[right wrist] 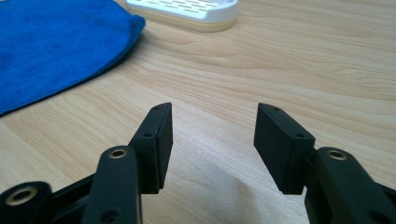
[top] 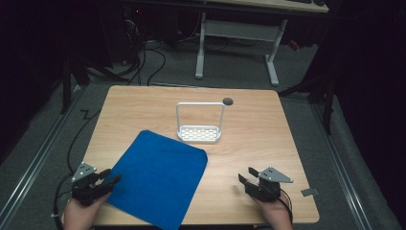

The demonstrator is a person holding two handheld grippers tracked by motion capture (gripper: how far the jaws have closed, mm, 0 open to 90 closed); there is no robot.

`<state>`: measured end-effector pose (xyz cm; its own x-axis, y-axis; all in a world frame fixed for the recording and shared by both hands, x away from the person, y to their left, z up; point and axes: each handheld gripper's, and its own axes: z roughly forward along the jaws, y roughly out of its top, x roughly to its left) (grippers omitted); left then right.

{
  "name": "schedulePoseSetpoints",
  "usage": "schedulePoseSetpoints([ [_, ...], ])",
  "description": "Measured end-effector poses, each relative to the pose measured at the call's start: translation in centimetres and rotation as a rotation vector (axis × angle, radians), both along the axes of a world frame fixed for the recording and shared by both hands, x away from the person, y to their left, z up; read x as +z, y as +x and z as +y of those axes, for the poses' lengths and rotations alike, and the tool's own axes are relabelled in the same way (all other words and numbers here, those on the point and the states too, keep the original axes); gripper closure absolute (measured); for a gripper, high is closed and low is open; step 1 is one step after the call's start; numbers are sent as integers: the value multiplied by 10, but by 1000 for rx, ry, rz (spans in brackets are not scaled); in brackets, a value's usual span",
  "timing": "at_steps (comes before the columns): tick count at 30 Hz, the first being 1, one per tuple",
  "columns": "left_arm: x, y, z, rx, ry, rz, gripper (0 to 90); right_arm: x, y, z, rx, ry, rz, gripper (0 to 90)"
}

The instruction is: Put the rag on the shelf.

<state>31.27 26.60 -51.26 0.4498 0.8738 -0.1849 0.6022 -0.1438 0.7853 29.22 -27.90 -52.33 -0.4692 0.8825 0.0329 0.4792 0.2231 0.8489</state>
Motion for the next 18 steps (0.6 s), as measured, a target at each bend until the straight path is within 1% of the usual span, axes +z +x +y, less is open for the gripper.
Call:
schedulePoseSetpoints([
  [2, 0, 0, -3, -17, 3, -9, 486, 0, -1, -1, -12, 3, 8, 471],
  [5, -1, 1, -7, -35, 20, -14, 468, 0, -3, -3, -9, 0, 6, 482],
  [9, -5, 4, -10, -36, 22, 3, 472, 1, -3, -2, 6, 8, 1, 490],
  [12, -5, 3, -11, -26, 26, 0, 472, 2, -2, 3, 31, 12, -1, 494],
  [14, -5, 2, -11, -26, 34, -4, 476, 1, 0, 11, 59, 10, 1, 505],
  [18, -5, 2, -11, -25, 52, -13, 496, 0, 6, 34, 129, -16, 4, 521],
])
